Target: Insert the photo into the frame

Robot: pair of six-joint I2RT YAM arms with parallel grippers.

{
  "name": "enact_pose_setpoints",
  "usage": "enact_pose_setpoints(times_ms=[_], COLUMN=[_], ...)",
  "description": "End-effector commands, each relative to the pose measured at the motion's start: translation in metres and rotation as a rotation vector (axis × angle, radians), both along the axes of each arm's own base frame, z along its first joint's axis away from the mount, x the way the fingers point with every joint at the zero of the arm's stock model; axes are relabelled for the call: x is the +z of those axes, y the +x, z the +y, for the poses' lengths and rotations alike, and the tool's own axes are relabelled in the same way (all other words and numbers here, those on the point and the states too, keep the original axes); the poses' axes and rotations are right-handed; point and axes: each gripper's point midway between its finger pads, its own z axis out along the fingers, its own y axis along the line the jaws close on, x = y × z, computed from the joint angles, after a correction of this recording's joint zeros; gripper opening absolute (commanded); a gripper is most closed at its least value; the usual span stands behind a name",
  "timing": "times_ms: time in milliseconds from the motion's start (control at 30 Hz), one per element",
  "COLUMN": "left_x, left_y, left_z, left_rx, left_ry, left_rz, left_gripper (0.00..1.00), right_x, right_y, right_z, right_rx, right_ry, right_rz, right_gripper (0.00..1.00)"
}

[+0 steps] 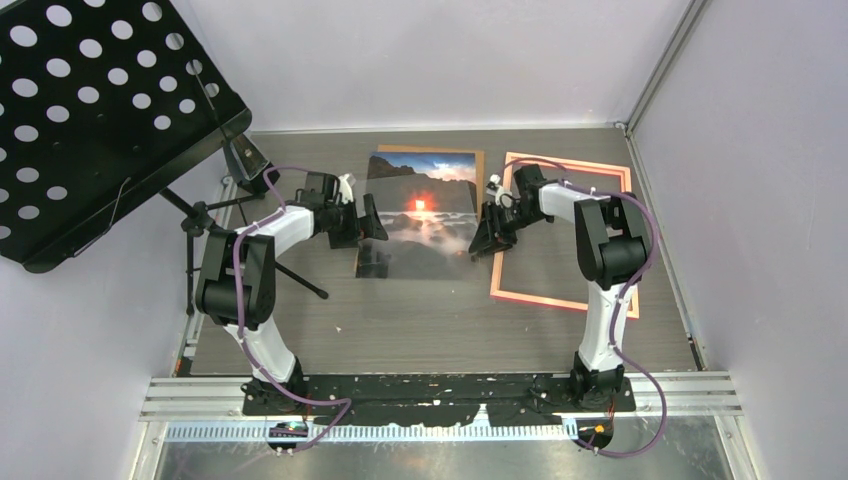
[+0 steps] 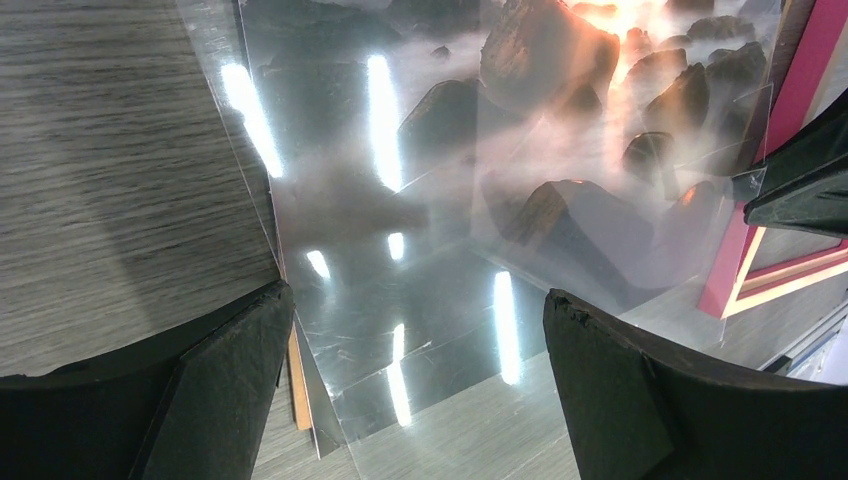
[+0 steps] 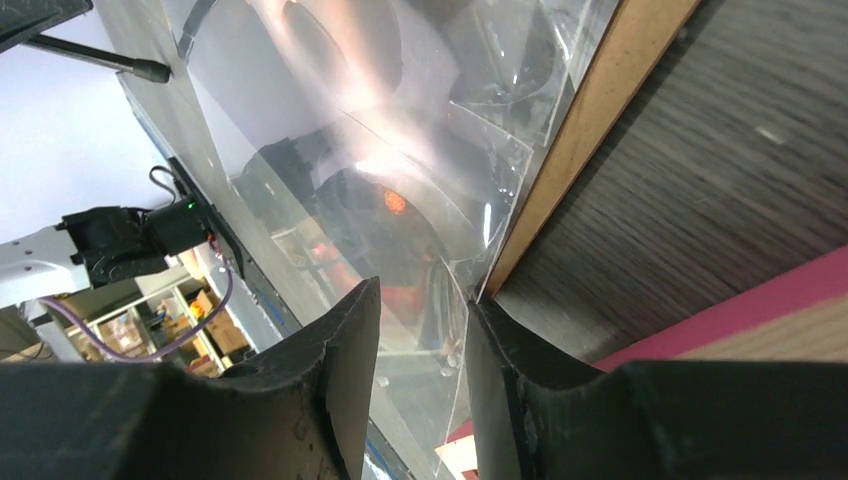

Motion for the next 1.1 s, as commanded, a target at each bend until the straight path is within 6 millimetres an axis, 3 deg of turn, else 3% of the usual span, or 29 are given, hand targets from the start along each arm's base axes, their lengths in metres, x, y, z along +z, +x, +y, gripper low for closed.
enact_pose_setpoints(times_ms=[0,267,467,867,1067], left_x=[-0.024,-0.021,-0.019,-0.015,-0.013], left_y=[-0.036,-0.036,-0.037,-0.034,-0.033], left_z=[-0.020,-0.025,-0.027,-0.025,-0.024], left_rx=[-0.064,-0.084,-0.095,-0.096,-0.094], left_ry=[-0.057,-0.086,-0.098,-0.088,-0.079], left_rz=[0.147,0.132,0.125,0.105,0.094], left_gripper=[0.99,0.99,0.99,0.99,0.99], right_x=[0.014,0.022,0.027,0.041,0.054], right_y=[-0.014,-0.015,-0.007,0.004,0.004], right_z=[0.028,0.040,0.039,0.009,0.005], right_rx=[0.096,0.099,0.039,-0.018,-0.002], right_ry=[0.156,0.295,0.362,0.360,0.379], right_rz=[0.045,0.075,0.053,-0.044,-0.087], right_gripper=[0.42,0.42,0.40,0.08,0.05])
